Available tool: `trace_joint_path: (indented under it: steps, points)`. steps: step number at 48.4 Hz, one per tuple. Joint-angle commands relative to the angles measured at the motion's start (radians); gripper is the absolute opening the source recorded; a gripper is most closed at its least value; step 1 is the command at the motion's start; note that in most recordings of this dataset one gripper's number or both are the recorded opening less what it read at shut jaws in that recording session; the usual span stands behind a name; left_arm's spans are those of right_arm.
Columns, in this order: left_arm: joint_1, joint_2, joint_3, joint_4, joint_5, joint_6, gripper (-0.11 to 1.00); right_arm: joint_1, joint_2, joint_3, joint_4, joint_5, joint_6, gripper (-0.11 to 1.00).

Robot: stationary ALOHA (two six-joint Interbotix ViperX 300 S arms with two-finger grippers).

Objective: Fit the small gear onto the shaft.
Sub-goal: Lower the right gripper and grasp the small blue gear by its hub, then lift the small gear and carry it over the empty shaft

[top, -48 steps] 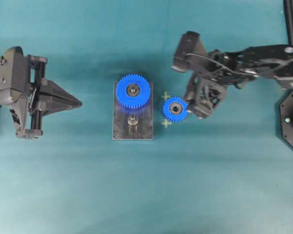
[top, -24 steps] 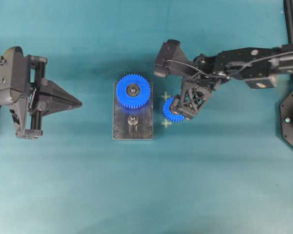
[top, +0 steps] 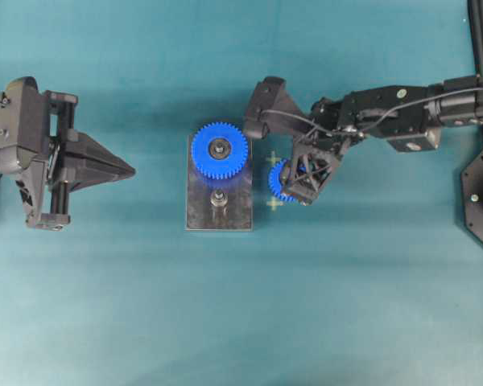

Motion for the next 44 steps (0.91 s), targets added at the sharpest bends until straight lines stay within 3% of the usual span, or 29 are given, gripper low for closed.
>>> trace_joint_path:
  steps: [1,4,22,37,44]
  points:
    - [-0.002,-0.005,-0.014,0.003,-0.005,0.002,0.00,0.002,-0.020,-0.028,0.000,0.025,0.015,0.46]
    - [-0.002,-0.006,-0.012,0.002,-0.005,0.002,0.00,0.008,-0.032,-0.049,0.003,0.054,0.023,0.36]
    - [-0.002,-0.008,-0.015,0.003,-0.005,0.002,0.00,0.061,-0.086,-0.279,0.003,0.250,0.054,0.36]
    - [-0.003,-0.008,-0.012,0.002,-0.005,-0.006,0.00,0.092,0.026,-0.474,0.003,0.276,0.041,0.36]
    - [-0.003,-0.008,-0.012,0.003,-0.005,-0.006,0.00,0.101,0.069,-0.497,0.005,0.293,0.038,0.36]
